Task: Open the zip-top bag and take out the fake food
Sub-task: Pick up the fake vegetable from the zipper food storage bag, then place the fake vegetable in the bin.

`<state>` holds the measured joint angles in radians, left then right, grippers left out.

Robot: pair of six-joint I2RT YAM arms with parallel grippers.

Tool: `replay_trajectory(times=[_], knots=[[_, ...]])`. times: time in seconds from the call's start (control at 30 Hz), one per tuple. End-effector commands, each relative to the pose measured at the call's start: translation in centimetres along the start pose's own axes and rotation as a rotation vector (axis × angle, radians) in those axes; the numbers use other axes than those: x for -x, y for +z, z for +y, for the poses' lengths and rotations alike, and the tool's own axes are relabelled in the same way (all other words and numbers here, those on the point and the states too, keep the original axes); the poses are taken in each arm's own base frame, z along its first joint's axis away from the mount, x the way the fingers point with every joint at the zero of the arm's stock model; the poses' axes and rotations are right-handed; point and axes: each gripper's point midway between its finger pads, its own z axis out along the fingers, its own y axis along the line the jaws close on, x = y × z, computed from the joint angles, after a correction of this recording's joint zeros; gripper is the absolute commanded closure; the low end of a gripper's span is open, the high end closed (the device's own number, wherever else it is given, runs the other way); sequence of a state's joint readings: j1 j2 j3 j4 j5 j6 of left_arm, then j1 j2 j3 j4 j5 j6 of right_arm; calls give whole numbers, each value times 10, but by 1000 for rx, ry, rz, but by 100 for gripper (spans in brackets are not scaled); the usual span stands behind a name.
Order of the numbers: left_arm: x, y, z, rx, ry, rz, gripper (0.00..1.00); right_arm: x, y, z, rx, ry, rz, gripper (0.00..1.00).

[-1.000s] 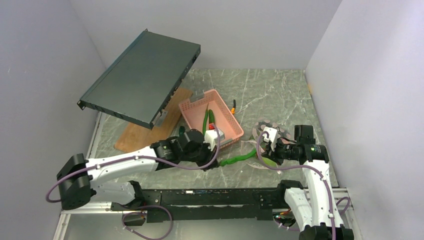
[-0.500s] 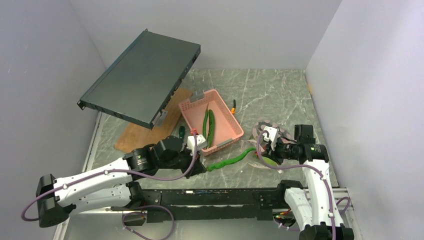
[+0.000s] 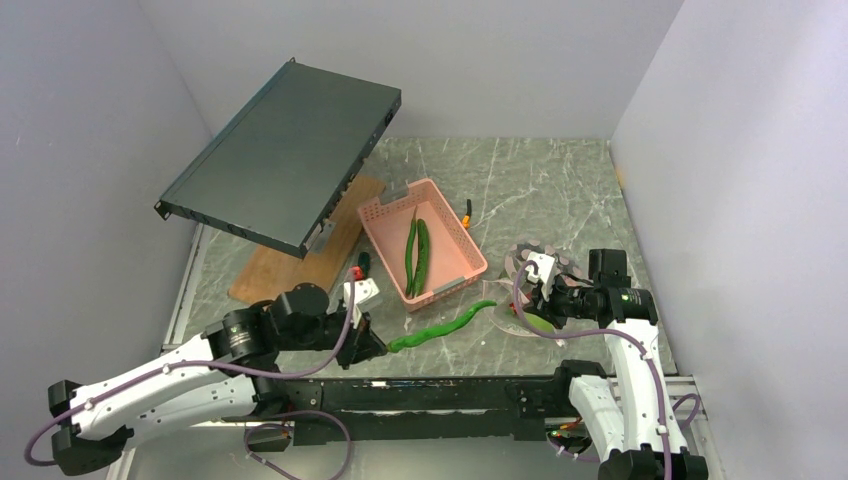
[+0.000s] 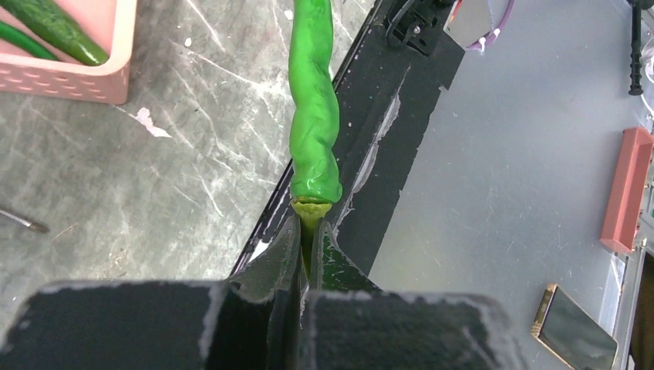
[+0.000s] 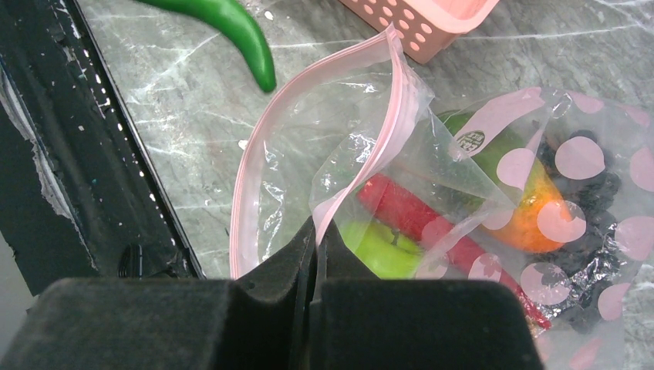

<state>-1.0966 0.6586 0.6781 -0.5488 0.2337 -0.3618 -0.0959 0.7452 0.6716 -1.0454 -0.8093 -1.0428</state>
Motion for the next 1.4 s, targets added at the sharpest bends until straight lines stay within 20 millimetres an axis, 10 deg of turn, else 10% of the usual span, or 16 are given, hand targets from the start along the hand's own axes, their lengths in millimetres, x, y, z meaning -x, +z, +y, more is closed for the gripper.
replay_trajectory(times=[0.0,0.87,1.37], knots=[[7,-14,4,50,-35,-57,100,7,-1,-6,-19,-27,-19,100],[93,13,110,735,-379,-395,100,7,-1,-7,-23,-27,-18,100],[125,60,126,900,-301,-364,100,8,-2,-7,-26,-29,-19,100]])
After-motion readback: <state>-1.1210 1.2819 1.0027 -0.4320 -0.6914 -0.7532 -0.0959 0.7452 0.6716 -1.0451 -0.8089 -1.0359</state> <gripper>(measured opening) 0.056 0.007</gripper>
